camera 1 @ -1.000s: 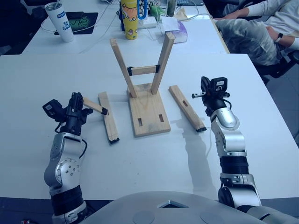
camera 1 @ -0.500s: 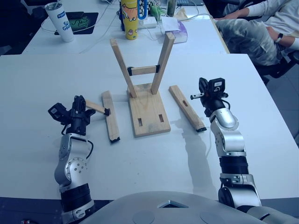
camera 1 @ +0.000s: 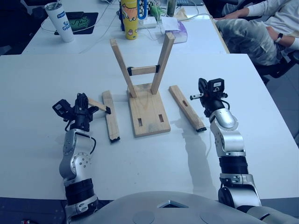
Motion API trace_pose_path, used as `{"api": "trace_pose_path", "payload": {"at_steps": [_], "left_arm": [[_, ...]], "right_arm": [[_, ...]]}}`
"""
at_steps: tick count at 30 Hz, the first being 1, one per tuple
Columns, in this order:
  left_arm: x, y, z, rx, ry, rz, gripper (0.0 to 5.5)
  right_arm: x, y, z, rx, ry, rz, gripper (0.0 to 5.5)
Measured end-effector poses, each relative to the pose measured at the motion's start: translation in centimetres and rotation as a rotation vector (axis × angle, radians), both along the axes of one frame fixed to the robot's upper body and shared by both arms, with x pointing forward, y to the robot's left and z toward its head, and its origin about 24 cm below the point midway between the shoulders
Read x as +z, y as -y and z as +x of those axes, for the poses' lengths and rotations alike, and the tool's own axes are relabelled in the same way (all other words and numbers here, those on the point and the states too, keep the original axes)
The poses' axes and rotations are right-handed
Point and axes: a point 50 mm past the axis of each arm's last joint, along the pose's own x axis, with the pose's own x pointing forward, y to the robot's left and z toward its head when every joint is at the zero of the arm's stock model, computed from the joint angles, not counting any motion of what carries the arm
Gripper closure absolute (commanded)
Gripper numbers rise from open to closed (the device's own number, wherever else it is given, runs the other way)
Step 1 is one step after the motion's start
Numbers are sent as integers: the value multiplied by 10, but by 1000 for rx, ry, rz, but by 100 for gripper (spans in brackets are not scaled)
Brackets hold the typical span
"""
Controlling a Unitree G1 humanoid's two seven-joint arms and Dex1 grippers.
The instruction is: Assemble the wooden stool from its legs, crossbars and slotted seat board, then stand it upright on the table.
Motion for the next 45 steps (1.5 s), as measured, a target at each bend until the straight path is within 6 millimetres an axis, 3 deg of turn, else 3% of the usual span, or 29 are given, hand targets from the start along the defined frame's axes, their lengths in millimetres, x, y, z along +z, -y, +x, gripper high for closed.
{"api": "trace_pose_path", "payload": {"at_steps": [15, 18, 25, 28, 30, 32, 36, 40, 45], "left_arm": [[3, 24, 12, -137, -37, 355, 506], [-1, 35, 9, -216, -38, 445, 506], [-9, 33, -4, -257, 3, 508, 506], [-13, 28, -6, -267, -11, 516, 439], [-31, 21, -14, -266, -121, 502, 407], [-21, 18, -10, -239, -83, 508, 383], [24, 20, 6, -203, 105, 531, 335], [52, 18, 9, -170, 210, 528, 335], [89, 23, 15, -162, 345, 507, 406]], "right_arm": [[-3, 1, 1, 2, -7, -7, 550], [-4, 1, 2, 1, -8, -10, 550], [-3, 1, 2, 2, 0, -23, 550], [-3, 1, 3, 3, 0, -27, 550], [-2, 1, 3, 3, 2, -30, 550], [-2, 1, 4, 8, 2, -30, 550], [0, 0, 5, 13, 11, -30, 550], [0, 0, 5, 13, 12, -30, 550], [0, -1, 5, 14, 16, -30, 550]]}}
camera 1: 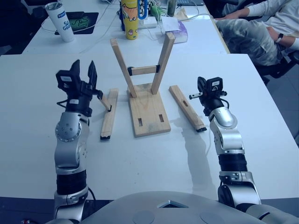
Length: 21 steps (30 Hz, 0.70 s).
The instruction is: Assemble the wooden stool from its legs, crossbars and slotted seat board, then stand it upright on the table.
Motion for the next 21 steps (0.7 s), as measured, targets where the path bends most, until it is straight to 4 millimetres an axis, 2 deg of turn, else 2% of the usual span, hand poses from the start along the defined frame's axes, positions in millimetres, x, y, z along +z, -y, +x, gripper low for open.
{"api": "trace_pose_path", "payload": {"at_steps": [5, 9, 11, 12, 15, 17, 21], "left_arm": [[41, 3, 8, -20, 118, -35, 481], [48, 2, 9, -16, 123, -45, 538], [41, 4, 9, -17, 91, -45, 548], [31, 5, 10, -19, 47, -41, 548], [-10, 10, 13, -23, -154, 16, 548], [-53, 12, 13, -27, -392, 68, 548], [-59, 12, 16, -3, -405, 126, 548]], "right_arm": [[0, -2, 0, 6, 1, -1, 550], [0, -2, 0, 8, 0, -2, 550], [-1, -1, 0, 7, -3, -2, 550], [-1, -1, 0, 6, -4, -2, 550], [-1, -1, 0, 6, -4, -2, 550], [0, -1, 1, 6, -1, -1, 550], [6, -2, 4, 7, 19, 2, 550]]}}
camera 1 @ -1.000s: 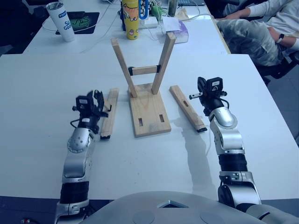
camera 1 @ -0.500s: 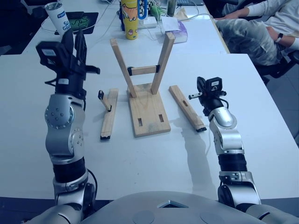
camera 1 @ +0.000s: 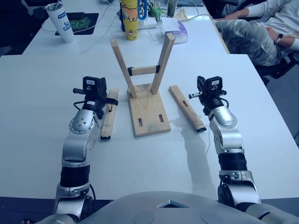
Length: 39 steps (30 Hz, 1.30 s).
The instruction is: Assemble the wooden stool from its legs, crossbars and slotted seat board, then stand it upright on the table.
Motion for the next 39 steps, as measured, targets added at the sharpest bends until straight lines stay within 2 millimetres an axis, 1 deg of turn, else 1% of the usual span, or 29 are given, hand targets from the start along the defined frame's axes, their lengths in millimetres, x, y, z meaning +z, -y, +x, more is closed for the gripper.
{"api": "trace_pose_path", "payload": {"at_steps": [7, 10, 11, 13, 14, 15, 16, 17, 18, 19, 21, 23, 24, 25, 26, 29, 34, 39], "left_arm": [[5, -6, 2, 46, 91, -63, 548], [25, -15, 3, 98, 231, -136, 548], [37, -20, 2, 124, 304, -166, 548], [61, -36, -1, 193, 449, -237, 548], [71, -49, -4, 246, 512, -279, 548], [74, -60, -6, 298, 532, -304, 548], [72, -69, -6, 329, 516, -306, 548], [63, -78, -5, 350, 447, -292, 548], [49, -85, -5, 353, 344, -254, 530], [24, -91, -9, 327, 173, -192, 521], [-26, -87, -26, 243, -133, -142, 487], [-56, -80, -45, 140, -340, -124, 454], [-65, -76, -53, 83, -419, -123, 440], [-68, -74, -57, 54, -453, -128, 420], [-68, -70, -60, 10, -473, -135, 412], [-62, -63, -61, -72, -472, -133, 365], [-57, -52, -59, -107, -452, -141, 293], [-61, -35, -57, -138, -452, -175, 219]], "right_arm": [[2, -1, 1, 2, 5, 2, 550], [1, -1, 1, 2, 5, 3, 550], [1, -1, 1, 2, 4, 3, 550], [1, -1, 0, 2, 3, 3, 550], [0, -1, 0, 1, 2, 3, 550], [0, -1, 0, 1, 2, 3, 550], [0, 0, 0, -1, 0, 3, 550], [-1, 0, -1, -2, -3, 4, 550], [-2, 0, -2, -3, -4, 6, 550], [-2, -1, -2, -4, -3, 7, 550], [-2, 0, -3, -6, -3, 9, 550], [-3, 0, -4, -12, -3, 10, 550], [-4, 0, -5, -15, -6, 10, 550], [-4, 0, -6, -16, -8, 10, 550], [-5, 0, -6, -16, -9, 10, 550], [-5, 1, -7, -17, -10, 9, 550], [-7, 1, -8, -18, -14, 2, 550], [-7, 1, -8, -18, -13, 0, 550]]}}
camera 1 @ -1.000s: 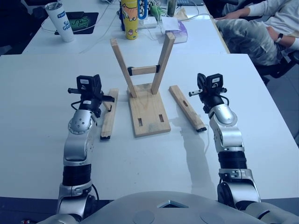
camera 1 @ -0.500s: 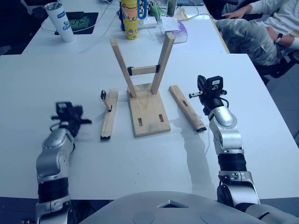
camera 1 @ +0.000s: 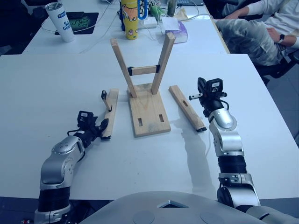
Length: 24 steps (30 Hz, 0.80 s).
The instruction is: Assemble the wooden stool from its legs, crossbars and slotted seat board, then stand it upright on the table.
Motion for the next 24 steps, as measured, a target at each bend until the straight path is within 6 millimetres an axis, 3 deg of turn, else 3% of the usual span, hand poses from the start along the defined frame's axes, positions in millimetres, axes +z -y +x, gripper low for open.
{"api": "trace_pose_path", "payload": {"at_steps": [2, 8, 18, 24], "left_arm": [[-4, 9, 0, -13, -9, -18, 195], [-17, 18, 1, -8, -36, 52, 192], [-19, 17, 5, 3, -10, 135, 339], [-20, 16, 7, 31, 12, 151, 346]], "right_arm": [[0, 0, 0, 1, 0, 0, 550], [0, -2, 1, 11, 0, -2, 550], [2, -4, 3, 18, 5, -4, 550], [4, -4, 4, 23, 12, -5, 550]]}}
